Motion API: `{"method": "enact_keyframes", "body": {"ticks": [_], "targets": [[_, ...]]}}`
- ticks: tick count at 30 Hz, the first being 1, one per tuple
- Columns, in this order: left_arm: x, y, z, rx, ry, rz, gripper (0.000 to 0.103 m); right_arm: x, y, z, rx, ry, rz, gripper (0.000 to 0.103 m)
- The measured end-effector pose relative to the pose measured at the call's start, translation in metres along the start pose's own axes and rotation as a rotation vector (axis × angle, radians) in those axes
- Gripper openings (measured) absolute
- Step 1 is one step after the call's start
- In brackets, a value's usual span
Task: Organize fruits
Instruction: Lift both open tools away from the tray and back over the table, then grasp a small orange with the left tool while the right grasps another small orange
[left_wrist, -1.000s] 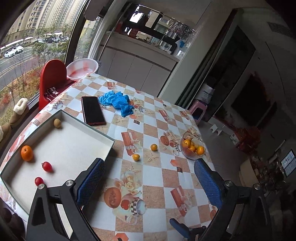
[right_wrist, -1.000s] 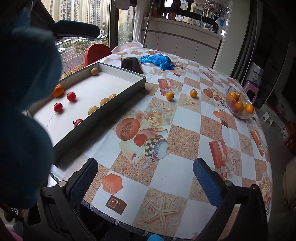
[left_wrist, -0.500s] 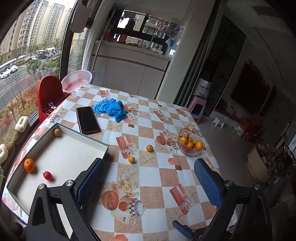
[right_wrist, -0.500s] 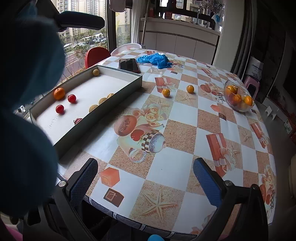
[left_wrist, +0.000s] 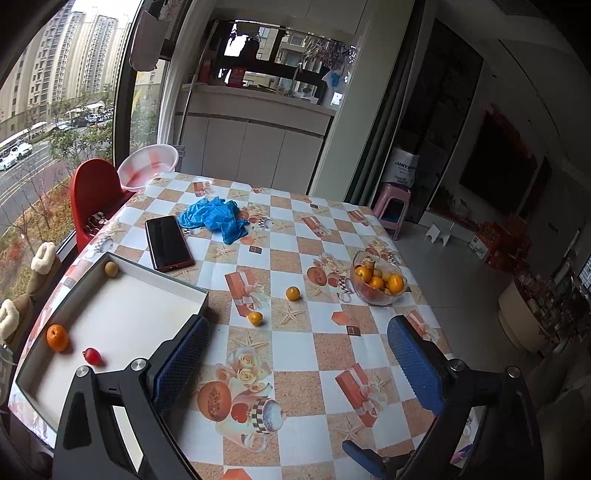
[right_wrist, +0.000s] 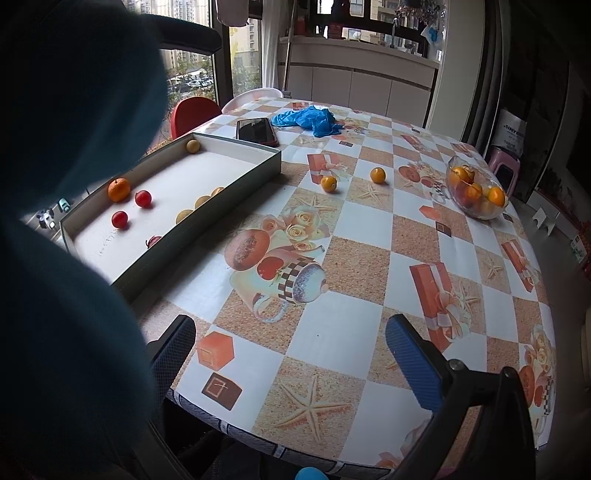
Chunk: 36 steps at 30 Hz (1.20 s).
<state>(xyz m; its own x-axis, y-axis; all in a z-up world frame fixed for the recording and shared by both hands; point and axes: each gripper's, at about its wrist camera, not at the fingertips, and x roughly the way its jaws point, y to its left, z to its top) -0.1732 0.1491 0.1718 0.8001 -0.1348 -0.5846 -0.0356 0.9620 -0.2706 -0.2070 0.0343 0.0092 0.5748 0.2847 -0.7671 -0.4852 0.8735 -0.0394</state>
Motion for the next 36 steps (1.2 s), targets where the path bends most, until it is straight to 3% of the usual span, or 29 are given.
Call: {"method": "enact_keyframes", "body": {"ticks": [5,9,11,14,17,19,23,32,34,36], "targets": [[0.005,-0.004,0.001,0.018,0.002,0.011,0.098,0.002,0.0,0.0,-0.007,0.024,0.027,0.103],[0.015,0.0,0.005,0.091,-0.013,0.09,0.098,0.011,-0.024,0.007,0.038,0.077,0.079,0.103],[0.025,0.009,0.008,0.134,-0.006,0.146,0.098,0.016,-0.048,0.011,0.082,0.1,0.044,0.103],[0.051,0.023,0.005,0.184,0.094,0.198,0.098,0.026,-0.092,0.017,0.173,0.13,-0.046,0.103],[0.083,0.028,-0.011,0.239,0.214,0.213,0.098,0.037,-0.131,0.019,0.256,0.147,-0.141,0.103],[0.098,0.026,-0.021,0.268,0.243,0.208,0.098,0.045,-0.148,0.015,0.301,0.164,-0.171,0.103],[0.13,0.011,-0.027,0.32,0.255,0.185,0.098,0.065,-0.161,0.0,0.34,0.216,-0.183,0.103],[0.202,0.002,-0.028,0.321,0.312,0.237,0.097,0.061,-0.158,-0.001,0.294,0.137,-0.183,0.103],[0.21,0.005,-0.029,0.318,0.325,0.243,0.081,0.06,-0.163,-0.004,0.292,0.12,-0.186,0.103],[0.22,0.011,-0.031,0.297,0.363,0.24,0.078,0.07,-0.178,-0.001,0.295,0.128,-0.185,0.103]]}}
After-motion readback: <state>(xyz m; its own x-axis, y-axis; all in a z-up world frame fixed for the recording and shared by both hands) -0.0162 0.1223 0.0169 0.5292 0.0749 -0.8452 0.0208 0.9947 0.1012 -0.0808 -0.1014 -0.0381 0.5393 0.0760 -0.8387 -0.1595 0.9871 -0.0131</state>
